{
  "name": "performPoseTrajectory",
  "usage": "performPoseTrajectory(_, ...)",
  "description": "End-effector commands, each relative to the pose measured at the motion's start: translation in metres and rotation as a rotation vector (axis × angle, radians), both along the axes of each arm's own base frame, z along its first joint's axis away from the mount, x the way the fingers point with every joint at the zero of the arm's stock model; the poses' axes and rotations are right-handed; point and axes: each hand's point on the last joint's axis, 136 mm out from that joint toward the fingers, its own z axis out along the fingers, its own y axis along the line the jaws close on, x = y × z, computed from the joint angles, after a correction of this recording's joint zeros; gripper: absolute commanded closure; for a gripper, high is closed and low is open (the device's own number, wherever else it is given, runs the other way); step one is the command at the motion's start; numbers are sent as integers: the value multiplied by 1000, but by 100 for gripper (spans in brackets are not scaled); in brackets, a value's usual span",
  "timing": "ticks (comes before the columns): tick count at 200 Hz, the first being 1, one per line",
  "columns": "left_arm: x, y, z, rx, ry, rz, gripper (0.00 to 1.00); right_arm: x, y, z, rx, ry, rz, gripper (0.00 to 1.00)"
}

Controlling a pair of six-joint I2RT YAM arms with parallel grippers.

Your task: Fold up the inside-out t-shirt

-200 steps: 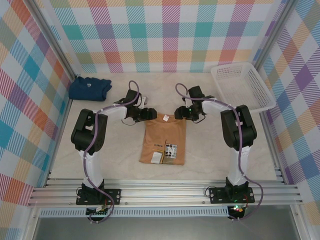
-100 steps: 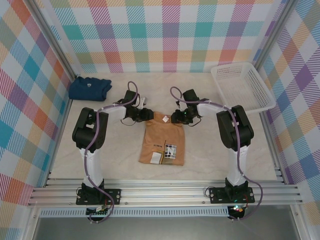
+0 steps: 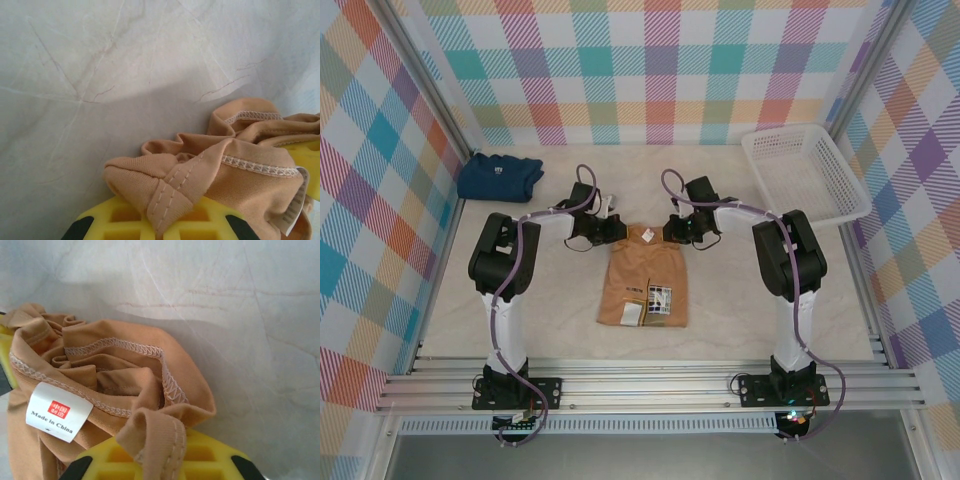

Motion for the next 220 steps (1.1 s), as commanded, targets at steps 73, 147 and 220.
performPoseTrajectory(73,90,31,159,-110,-374,152,100,83,-3,159,168,-423,-46,100)
performPoseTrajectory(147,78,32,264,-163,-552,121,100,75,-2,261,258,-665,36,100)
performPoseTrajectory(220,-50,17,152,-151,-299,70,100,-39,-6,145,254,-357,26,100)
